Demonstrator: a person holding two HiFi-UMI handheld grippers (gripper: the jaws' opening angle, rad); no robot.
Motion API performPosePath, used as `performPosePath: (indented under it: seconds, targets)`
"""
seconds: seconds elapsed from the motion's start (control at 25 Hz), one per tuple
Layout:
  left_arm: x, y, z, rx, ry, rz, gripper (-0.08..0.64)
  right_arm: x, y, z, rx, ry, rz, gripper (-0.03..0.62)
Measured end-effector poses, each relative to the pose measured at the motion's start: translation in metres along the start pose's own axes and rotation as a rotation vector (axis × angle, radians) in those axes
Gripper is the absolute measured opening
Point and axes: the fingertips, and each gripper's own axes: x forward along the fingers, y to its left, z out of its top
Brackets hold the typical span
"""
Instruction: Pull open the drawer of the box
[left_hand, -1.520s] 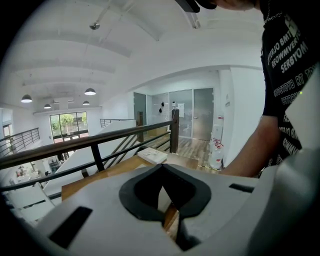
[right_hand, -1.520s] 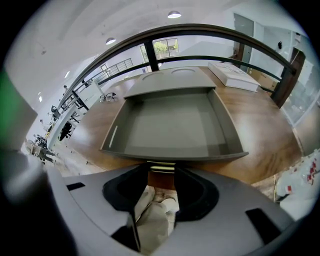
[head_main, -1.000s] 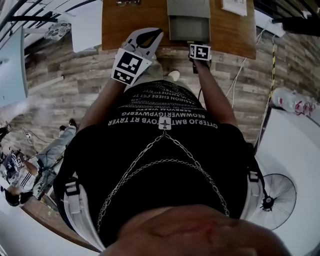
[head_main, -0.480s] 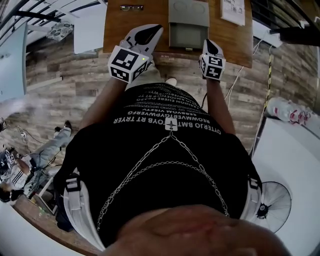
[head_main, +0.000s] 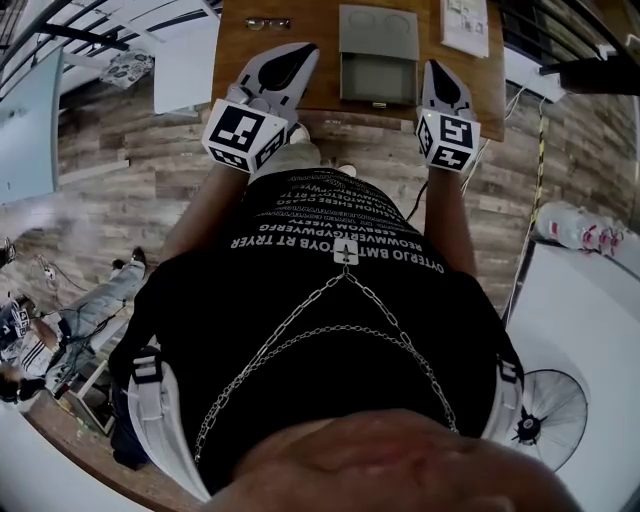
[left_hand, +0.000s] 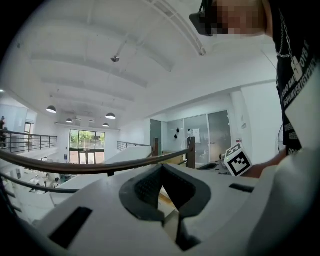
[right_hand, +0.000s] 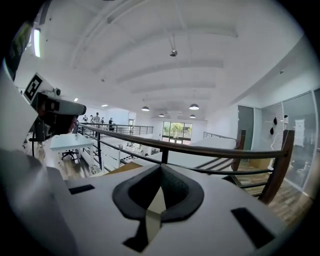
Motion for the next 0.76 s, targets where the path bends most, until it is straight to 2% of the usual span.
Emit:
performPosePath:
  seconds: [0.12,0.24,0.48,0.64,0.76]
  targets:
    - [-0.006,0.004,0.008,0.001,-0.039,0.000,0.005,-0.010,0.009,0.016,-0.016,-0.016,0.007,-0.003]
    - [-0.004,0.011,0.011,-0.002,-0.043,-0.009,0.005,-0.010,0.014,0.023,-0.017,-0.018,0.011,-0.003]
    - [-0.002,0.025,-0.004,-0.005,-0.016,-0.051,0.005,0.003,0.018,0.002,0.018,0.010,-0.011,-0.003]
    - [-0.002,0.062,-0.014,-0.026,0.009,-0.053,0.005,0.031,0.033,-0.004,0.118,0.014,0.012,-0.003]
    - [0.000,0.097,-0.019,-0.043,0.026,-0.050,0.005,0.059,0.051,0.004,0.117,0.015,0.029,-0.003]
